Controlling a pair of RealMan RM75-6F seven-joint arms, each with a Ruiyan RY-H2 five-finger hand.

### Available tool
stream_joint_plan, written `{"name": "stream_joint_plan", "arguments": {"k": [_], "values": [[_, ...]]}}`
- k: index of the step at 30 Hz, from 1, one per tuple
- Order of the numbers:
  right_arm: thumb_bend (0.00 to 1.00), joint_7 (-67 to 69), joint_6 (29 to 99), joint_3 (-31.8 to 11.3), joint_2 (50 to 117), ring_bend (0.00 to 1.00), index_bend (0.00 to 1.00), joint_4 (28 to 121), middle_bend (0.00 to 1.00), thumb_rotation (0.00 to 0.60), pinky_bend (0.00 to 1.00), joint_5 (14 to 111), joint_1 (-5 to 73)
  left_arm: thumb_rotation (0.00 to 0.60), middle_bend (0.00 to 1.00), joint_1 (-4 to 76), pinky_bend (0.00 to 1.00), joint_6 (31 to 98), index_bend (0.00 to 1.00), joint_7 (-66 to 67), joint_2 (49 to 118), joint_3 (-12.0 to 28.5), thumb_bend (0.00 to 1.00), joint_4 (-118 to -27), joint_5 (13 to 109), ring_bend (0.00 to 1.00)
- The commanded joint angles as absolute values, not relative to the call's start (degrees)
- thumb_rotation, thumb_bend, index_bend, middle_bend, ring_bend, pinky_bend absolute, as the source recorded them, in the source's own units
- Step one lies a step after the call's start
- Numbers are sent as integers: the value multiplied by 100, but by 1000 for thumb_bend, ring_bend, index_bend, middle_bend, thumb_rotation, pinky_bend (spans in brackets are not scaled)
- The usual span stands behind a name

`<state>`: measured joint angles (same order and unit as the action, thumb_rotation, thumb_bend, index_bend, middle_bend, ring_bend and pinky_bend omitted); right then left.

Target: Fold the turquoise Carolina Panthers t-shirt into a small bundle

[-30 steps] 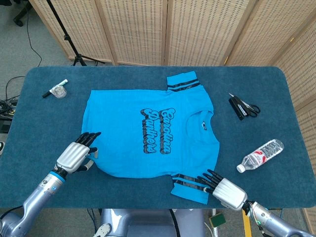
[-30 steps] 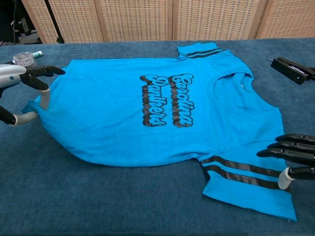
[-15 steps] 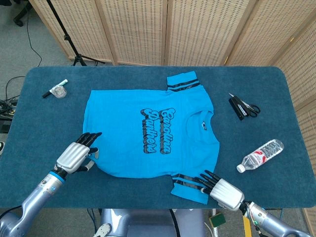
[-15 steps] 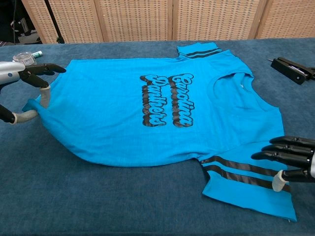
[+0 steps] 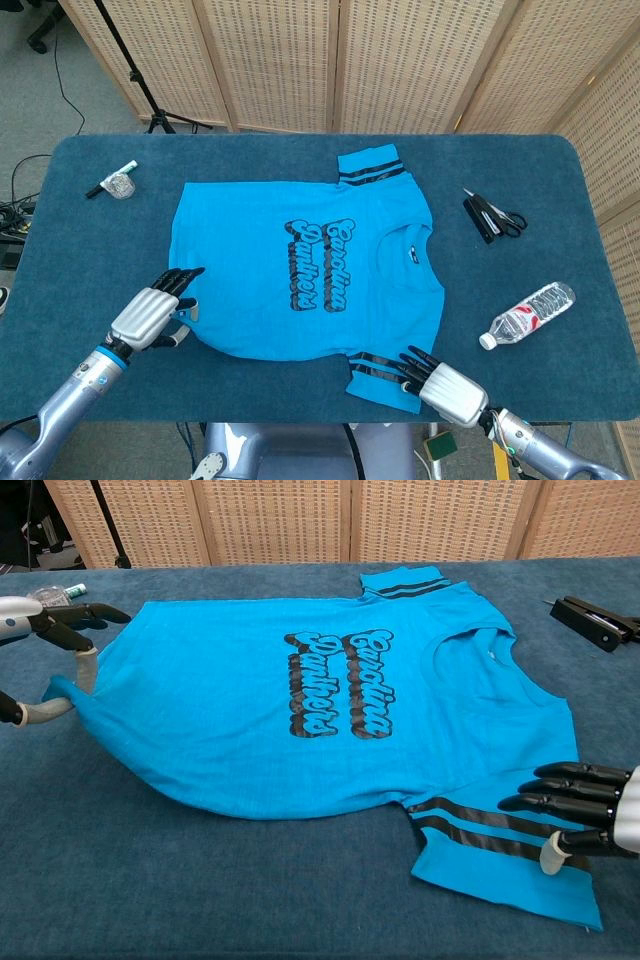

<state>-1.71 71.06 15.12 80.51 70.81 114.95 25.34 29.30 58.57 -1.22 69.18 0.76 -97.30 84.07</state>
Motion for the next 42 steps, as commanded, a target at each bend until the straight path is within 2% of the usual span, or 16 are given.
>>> {"name": "stream_joint_plan", "arguments": {"k": [1,9,17,42], "values": [[0,-203,7077,1508,8056,0,334,7110,57,600,0,11477,2555,600,0,2928,0,5861,798,-160,6909,77,462,-9711,8400,0],[0,-240,7036,1474,8137,0,344,7115,70,600,0,11426,2598,600,0,2940,0,5836,798,-393,6880,51,453,-9676,8448,0],[95,-238,7157,1437,8172,0,351,7151,79,600,0,11427,2625,600,0,2927,0,5909,797,-577,6830,19,445,-9684,8570,0],[105,-419,6928,1341,8410,0,361,7280,88,600,0,11248,2739,600,0,2922,0,5977,797,-905,6819,-12,442,-9613,8663,0]]}}
